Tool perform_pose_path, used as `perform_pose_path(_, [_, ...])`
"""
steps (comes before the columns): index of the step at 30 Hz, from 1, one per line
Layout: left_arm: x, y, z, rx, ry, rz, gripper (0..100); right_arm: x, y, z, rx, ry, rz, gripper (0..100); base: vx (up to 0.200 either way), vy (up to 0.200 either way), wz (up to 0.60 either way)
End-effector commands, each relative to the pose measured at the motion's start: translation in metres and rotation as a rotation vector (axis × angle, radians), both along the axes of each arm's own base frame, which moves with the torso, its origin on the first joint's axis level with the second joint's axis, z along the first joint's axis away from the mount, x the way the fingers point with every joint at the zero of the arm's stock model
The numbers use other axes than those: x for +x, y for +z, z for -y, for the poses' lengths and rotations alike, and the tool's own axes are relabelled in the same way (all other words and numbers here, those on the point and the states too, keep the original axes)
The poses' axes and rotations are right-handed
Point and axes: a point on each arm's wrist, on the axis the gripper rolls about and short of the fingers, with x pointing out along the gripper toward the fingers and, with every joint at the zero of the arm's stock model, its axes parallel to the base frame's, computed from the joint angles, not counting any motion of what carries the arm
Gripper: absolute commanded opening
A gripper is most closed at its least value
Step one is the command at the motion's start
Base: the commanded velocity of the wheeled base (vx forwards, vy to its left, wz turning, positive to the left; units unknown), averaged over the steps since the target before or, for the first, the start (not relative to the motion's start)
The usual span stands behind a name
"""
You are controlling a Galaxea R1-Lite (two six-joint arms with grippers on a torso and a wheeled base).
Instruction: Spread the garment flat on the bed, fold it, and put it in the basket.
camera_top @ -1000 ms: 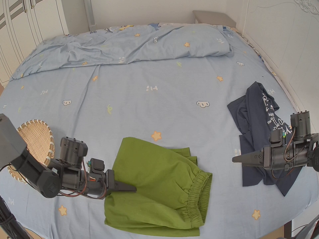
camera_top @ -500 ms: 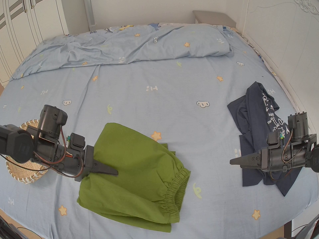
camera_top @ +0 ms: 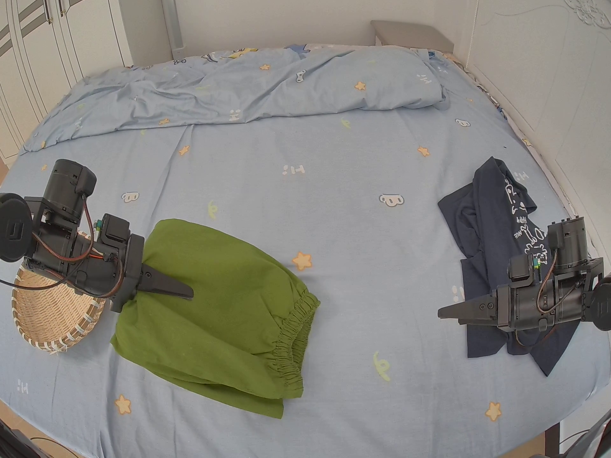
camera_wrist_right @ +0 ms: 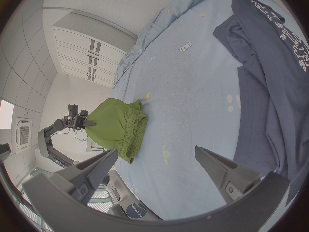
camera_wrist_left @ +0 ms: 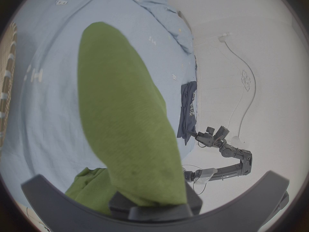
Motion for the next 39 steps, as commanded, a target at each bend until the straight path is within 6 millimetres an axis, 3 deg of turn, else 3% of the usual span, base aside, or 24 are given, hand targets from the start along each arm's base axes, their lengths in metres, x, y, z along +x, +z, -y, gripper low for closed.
perform_pose_path(1, [-0.002,0.009,-0.002,-0.002,0.005,0.034,0,-0.001,0.000,-0.002,0.001,0.006,-0.002,100,0.000,0.200,0.00])
perform_pose_path(24, [-0.009,0.004,0.011,0.004,-0.048,0.015,0,-0.002,0.001,-0.003,0.001,0.013,0.005,100,0.000,0.191,0.00])
perform_pose_path(32, [-0.033,0.010,0.043,0.033,-0.192,0.068,0,-0.003,0.008,-0.001,0.008,0.006,0.032,100,0.000,0.000,0.00])
perform_pose_path(33, [-0.038,0.015,0.059,0.055,-0.237,0.098,0,-0.004,0.012,0.000,0.011,-0.001,0.044,100,0.000,0.000,0.00])
perform_pose_path(36, [-0.042,0.022,0.074,0.091,-0.264,0.140,0,-0.004,0.011,0.001,0.010,-0.004,0.043,100,0.000,0.000,0.00])
perform_pose_path(39, [-0.044,0.026,0.078,0.107,-0.266,0.164,0,-0.005,0.011,0.001,0.009,-0.003,0.043,100,0.000,0.000,0.00])
